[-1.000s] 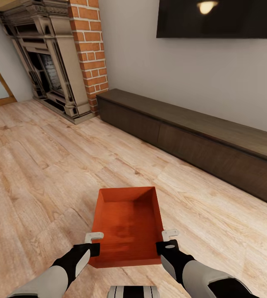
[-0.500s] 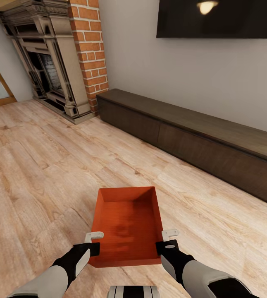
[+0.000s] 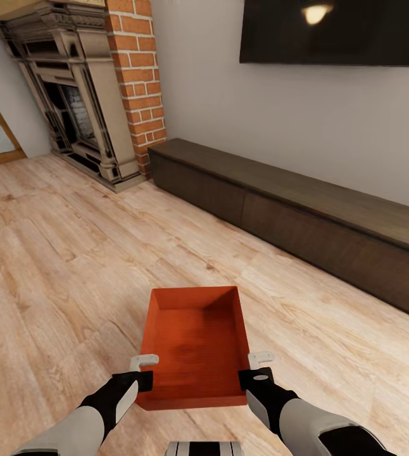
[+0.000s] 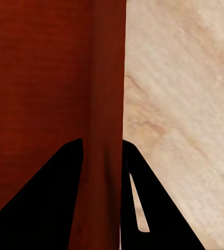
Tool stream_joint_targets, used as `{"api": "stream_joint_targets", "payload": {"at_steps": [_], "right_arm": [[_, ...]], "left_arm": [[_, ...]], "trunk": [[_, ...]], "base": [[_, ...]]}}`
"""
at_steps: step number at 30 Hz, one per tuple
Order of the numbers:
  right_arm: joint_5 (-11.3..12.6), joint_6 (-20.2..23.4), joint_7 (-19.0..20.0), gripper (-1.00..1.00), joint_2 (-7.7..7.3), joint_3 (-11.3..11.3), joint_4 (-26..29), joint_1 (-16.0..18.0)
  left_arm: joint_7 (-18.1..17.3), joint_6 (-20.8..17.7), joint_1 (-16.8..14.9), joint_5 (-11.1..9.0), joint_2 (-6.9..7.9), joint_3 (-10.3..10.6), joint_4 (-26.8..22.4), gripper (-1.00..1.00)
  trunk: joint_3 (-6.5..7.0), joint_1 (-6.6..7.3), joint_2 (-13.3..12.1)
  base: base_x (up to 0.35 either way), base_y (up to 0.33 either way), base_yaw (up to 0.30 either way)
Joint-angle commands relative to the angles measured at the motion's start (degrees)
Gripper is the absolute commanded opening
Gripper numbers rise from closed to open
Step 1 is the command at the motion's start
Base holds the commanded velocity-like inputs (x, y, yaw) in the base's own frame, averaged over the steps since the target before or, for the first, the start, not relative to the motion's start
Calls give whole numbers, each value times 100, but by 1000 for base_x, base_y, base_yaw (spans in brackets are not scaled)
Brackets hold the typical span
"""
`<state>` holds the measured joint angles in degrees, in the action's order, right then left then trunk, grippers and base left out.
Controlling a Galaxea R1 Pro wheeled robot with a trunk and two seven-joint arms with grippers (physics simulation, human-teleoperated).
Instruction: Move the two storage containers from the living room to the garage. In the garage, place one container on the floor and stack the other container on top of it (either order is fine).
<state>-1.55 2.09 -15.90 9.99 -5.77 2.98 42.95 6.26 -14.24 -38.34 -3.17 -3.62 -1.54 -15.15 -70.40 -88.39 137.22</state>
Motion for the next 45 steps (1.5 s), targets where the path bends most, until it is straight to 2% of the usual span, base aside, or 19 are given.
{"api": "stream_joint_targets", "payload": {"at_steps": [1,45], "right_arm": [[-39,20,-41,-100,1,-38,1,3],[-73,-24,-42,-100,1,-65,62,3]], "left_arm": [[57,-42,2,24,11,6,-12,-100],[17,-10,2,19,32,-25,-18,-100]], "trunk": [[15,23,-40],[804,990,-1805]], "base": [[0,0,0],[0,0,0]]}}
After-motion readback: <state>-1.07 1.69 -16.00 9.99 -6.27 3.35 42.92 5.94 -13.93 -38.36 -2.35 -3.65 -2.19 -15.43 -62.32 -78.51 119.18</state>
